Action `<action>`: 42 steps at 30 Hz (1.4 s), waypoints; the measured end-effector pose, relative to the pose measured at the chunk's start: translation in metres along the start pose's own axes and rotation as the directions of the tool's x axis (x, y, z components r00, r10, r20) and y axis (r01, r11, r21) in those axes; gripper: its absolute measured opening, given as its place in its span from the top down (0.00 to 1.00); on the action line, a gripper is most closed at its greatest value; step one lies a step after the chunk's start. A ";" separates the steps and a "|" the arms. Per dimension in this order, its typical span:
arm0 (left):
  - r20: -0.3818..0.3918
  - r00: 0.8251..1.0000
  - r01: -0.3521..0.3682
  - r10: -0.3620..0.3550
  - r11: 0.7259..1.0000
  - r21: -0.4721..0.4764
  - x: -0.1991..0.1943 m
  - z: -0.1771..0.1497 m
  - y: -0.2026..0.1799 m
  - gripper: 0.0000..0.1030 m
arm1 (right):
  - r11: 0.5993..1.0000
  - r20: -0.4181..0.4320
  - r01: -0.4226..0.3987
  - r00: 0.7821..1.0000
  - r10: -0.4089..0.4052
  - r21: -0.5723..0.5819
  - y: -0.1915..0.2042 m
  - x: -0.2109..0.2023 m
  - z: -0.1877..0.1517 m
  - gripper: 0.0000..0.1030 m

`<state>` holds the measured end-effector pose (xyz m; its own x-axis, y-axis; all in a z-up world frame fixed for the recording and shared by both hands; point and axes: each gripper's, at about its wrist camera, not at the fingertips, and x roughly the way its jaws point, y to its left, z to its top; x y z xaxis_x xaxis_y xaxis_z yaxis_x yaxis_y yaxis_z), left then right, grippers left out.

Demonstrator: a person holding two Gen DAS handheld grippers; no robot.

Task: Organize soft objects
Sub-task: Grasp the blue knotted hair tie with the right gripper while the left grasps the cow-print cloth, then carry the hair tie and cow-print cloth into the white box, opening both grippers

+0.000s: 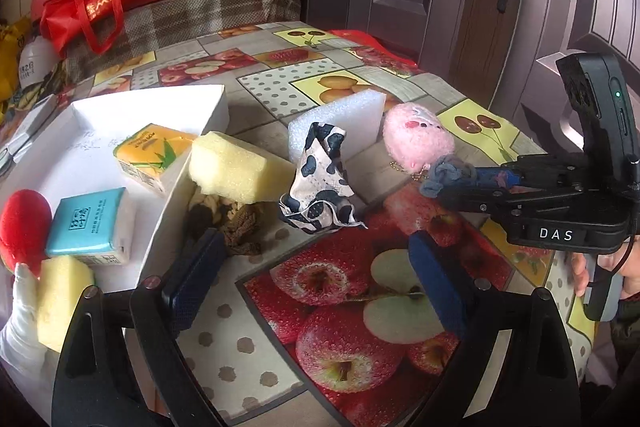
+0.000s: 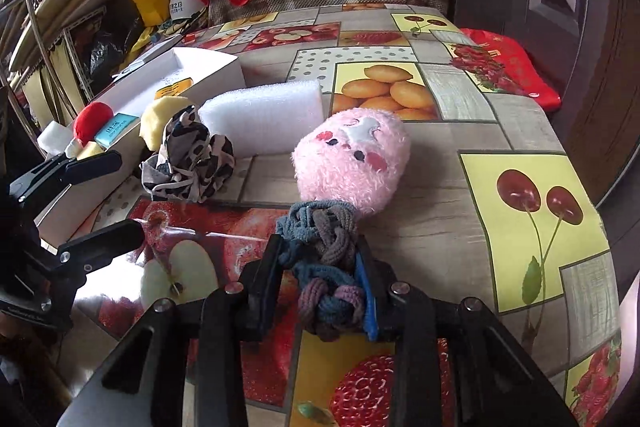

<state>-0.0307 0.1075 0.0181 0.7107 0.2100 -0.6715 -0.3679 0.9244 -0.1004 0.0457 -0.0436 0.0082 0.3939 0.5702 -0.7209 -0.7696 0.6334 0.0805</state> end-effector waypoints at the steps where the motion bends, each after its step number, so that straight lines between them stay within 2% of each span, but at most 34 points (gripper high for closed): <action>1: -0.003 1.000 -0.017 0.017 1.000 -0.009 0.004 0.002 -0.002 0.10 | 1.000 0.000 -0.008 1.000 0.008 0.006 -0.001 0.000 0.000 0.67; 5: -0.003 1.000 -0.017 0.017 1.000 -0.006 0.016 0.013 -0.014 0.10 | 1.000 0.003 0.002 1.000 -0.002 -0.020 0.006 0.000 0.001 0.67; 7: 0.002 0.999 -0.034 0.034 0.999 -0.002 0.021 0.019 -0.018 0.15 | 1.000 0.004 -0.008 1.000 0.008 -0.020 0.005 0.001 0.001 0.67; 8: 0.001 0.999 -0.044 0.044 0.999 0.001 0.024 0.021 -0.020 0.21 | 1.000 0.003 -0.015 1.000 0.015 -0.014 0.004 0.002 0.001 0.67; 10: -0.014 0.998 -0.054 0.054 0.998 0.014 0.033 0.027 -0.023 0.42 | 1.000 0.004 -0.026 1.000 0.026 -0.005 0.001 0.003 0.002 0.67; 11: -0.036 0.998 -0.053 0.054 0.998 0.023 0.039 0.030 -0.024 0.68 | 1.000 0.005 -0.031 1.000 0.031 -0.002 0.001 0.003 0.002 0.67; 13: -0.047 0.998 -0.047 0.049 0.998 0.040 0.044 0.032 -0.027 0.69 | 0.999 0.008 -0.036 0.999 0.036 0.002 0.000 0.002 0.001 0.67; 18: 0.056 0.998 -0.025 0.020 0.995 0.093 0.024 0.029 -0.035 0.71 | 0.999 0.050 -0.035 0.998 0.034 0.004 0.001 -0.003 0.002 0.67; 22: 0.175 0.984 -0.061 0.044 0.993 0.097 0.002 0.027 -0.038 0.71 | 1.000 0.136 -0.011 0.991 0.014 -0.023 0.006 -0.018 0.001 0.67; 27: 0.270 0.962 -0.079 0.052 0.993 0.090 -0.019 0.021 -0.035 0.71 | 0.996 0.257 0.057 0.966 -0.038 -0.068 0.017 -0.039 -0.003 0.67; 30: 0.277 0.960 -0.084 0.049 0.990 0.116 -0.027 0.014 -0.037 0.70 | 0.994 0.303 0.077 0.952 -0.051 -0.074 0.019 -0.046 -0.004 0.67; 34: 0.290 0.956 -0.096 0.052 0.986 0.138 -0.039 0.003 -0.037 0.70 | 0.995 0.303 0.067 0.952 -0.043 -0.070 0.025 -0.043 -0.001 0.67; 42: 0.304 0.950 -0.100 0.068 0.991 0.090 -0.059 -0.012 -0.014 0.70 | 0.992 0.326 0.009 0.945 0.032 -0.124 0.070 -0.039 -0.004 0.67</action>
<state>-0.0750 0.0782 0.0501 0.8324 0.3595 -0.4219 -0.3819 0.9236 0.0334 -0.0251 -0.0237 0.0395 0.5116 0.7295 -0.4540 -0.8222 0.5691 -0.0122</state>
